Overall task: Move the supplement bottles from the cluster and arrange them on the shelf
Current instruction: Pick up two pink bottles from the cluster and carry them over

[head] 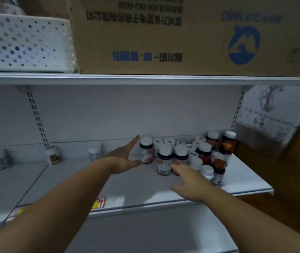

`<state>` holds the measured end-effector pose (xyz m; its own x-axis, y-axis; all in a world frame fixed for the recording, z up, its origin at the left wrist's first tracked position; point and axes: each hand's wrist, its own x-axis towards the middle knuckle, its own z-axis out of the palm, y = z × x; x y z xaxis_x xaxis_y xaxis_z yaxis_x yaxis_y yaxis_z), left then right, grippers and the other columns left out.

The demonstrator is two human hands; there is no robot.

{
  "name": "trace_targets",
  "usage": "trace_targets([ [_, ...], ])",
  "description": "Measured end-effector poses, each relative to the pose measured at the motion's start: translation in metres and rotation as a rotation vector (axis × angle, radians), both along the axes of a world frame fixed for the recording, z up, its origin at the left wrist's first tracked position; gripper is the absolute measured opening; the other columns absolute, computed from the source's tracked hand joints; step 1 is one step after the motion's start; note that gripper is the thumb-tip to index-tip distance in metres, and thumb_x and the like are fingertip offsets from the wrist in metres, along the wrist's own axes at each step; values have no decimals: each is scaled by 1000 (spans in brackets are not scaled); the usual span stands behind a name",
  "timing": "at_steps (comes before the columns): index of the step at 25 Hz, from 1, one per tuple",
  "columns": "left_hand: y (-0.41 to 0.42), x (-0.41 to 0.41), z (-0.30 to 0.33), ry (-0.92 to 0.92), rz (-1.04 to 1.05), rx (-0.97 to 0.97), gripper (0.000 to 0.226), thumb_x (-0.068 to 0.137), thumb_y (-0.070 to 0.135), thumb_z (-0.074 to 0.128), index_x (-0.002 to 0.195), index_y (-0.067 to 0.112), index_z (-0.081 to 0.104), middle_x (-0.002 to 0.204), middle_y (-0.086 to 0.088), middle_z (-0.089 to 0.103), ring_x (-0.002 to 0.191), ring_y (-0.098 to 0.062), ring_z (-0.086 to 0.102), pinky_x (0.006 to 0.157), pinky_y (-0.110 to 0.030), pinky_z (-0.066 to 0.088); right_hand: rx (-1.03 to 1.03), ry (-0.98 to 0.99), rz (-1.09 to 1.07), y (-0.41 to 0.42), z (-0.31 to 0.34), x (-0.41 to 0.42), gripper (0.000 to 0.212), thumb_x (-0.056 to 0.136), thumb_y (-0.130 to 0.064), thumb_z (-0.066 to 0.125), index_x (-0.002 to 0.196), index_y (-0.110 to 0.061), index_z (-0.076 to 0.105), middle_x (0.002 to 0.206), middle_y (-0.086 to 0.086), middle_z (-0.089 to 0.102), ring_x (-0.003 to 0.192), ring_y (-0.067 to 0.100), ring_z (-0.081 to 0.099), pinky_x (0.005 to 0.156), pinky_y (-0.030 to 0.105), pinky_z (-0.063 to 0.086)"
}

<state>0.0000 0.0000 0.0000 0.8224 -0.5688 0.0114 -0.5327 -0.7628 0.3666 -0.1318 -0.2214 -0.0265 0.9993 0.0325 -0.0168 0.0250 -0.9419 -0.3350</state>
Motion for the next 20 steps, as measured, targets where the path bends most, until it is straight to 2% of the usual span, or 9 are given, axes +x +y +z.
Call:
trace_targets([
  [3,-3,45,-20,103,-74,-168,101,79,48,64,143,40,-14,156,-1,21,138,-23,33,109,-33,32,-70,-148,-139,2,-8,53,60,83,-39,53,138,-22,34,131,10,54,114,29,52,90,36,47],
  [7,-24,103,-58,275,-78,-322,115,73,33,75,146,24,-14,153,-7,26,137,-25,34,105,-33,34,-275,-90,-306,12,-3,106,64,89,-45,46,144,-16,26,145,9,41,131,27,38,109,38,30],
  [9,-39,119,-74,364,-99,-460,115,62,37,82,146,22,5,145,1,38,131,-20,42,105,-36,38,-346,-83,-360,16,-5,117,69,89,-54,41,143,-15,25,146,8,39,134,25,33,113,39,22],
  [11,-53,125,-91,385,-54,-633,97,54,40,82,135,31,30,127,10,51,119,-17,52,99,-36,43,-380,-81,-410,16,-13,124,72,87,-58,40,141,-12,29,143,9,43,134,26,34,115,41,16],
  [13,-65,125,-103,360,25,-724,79,61,30,83,127,35,40,121,11,55,113,-15,55,95,-32,43,-461,-179,-393,16,-18,129,69,83,-60,40,130,-10,45,126,12,58,124,30,45,115,42,11],
  [15,-71,127,-105,373,86,-778,74,63,30,80,128,30,44,123,7,56,111,-14,55,95,-31,42,-506,-235,-322,18,-16,134,64,72,-58,40,107,-9,65,97,11,70,103,32,61,114,43,15],
  [17,-73,129,-100,441,134,-784,84,52,45,77,127,23,47,124,1,58,111,-18,55,97,-34,43,-435,-352,-246,19,-19,138,57,69,-54,41,95,-12,69,87,8,70,91,30,66,115,42,18],
  [18,-71,129,-95,462,148,-763,85,47,50,77,123,22,50,122,-2,60,109,-20,56,94,-34,44,-332,-375,-231,20,-23,139,54,73,-51,44,101,-12,68,93,8,70,96,30,64,115,40,15],
  [20,-61,122,-79,497,191,-765,59,50,44,83,102,27,62,108,-2,68,96,-19,61,84,-31,46,39,-371,-306,26,-21,134,46,85,-41,52,123,-14,56,121,9,61,115,27,54,116,35,21],
])
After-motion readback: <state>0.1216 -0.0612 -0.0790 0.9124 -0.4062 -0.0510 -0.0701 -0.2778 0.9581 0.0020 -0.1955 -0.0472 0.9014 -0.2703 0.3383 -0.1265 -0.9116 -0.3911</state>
